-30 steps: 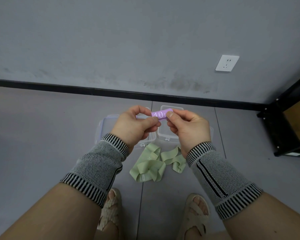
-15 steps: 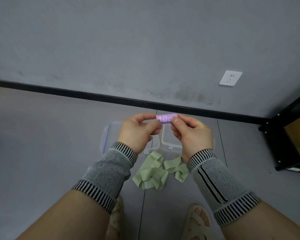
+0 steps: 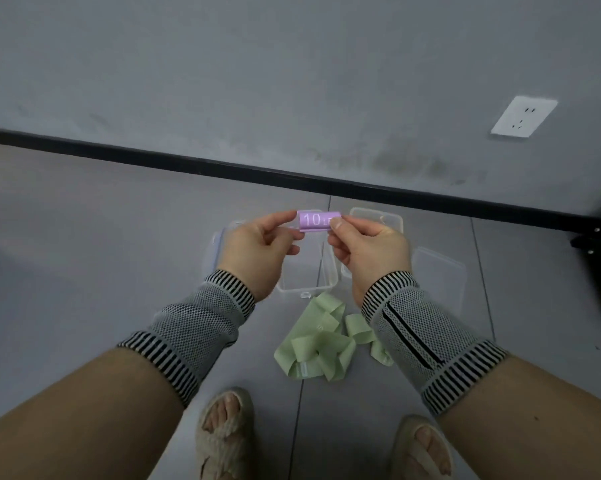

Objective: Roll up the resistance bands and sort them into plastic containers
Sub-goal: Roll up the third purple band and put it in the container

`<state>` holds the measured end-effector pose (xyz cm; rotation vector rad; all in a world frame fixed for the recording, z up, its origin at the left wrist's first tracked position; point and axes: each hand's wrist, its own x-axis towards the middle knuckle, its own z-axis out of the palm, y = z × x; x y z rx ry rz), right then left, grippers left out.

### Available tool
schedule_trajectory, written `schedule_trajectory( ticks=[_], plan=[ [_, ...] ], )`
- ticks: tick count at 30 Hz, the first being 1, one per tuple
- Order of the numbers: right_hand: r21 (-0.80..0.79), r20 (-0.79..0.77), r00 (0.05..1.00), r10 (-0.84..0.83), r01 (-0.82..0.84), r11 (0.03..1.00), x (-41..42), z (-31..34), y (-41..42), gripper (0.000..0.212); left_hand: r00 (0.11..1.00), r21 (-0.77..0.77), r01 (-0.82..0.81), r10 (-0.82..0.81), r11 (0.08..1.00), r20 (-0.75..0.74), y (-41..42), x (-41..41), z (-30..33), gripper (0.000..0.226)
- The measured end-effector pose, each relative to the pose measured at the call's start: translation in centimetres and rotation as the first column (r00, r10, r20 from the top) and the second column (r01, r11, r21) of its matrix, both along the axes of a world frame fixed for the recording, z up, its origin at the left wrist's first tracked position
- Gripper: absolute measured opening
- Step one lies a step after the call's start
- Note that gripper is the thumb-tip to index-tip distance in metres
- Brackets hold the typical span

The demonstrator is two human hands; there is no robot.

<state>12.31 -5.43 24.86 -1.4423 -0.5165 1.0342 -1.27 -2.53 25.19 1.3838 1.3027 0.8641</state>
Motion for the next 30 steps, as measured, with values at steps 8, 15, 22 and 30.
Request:
schedule_trajectory(
  ticks=[8, 15, 22, 30],
  plan=[
    [-0.183, 0.015, 1.0, 0.023, -0.02, 0.983, 2.9, -13.6, 8.8, 0.007, 0.869, 0.086, 0.019, 0.026, 0.996, -0.494, 9.4, -0.6, -15.3, 0.034],
    [-0.333, 0.0, 0.999, 0.037, -0.035, 0.942, 2.8, -24.4, 13.9, 0.008, 0.614, -0.018, 0.264, -0.182, 0.964, -0.768, 12.8, -0.9, -26.1, 0.054],
    [-0.423, 0.053, 0.991, 0.12, -0.087, 0.902, 2.2, -30.5, 19.4, 0.015, 0.474, -0.021, 0.356, -0.2, 0.934, -0.858, 16.9, -1.0, -30.1, 0.068],
    [-0.48, 0.174, 0.95, 0.258, -0.147, 0.865, 0.2, -34.7, 22.3, 0.004, 0.468, 0.009, 0.405, -0.199, 0.914, -0.861, 18.4, -1.7, -33.2, 0.076]
  ],
)
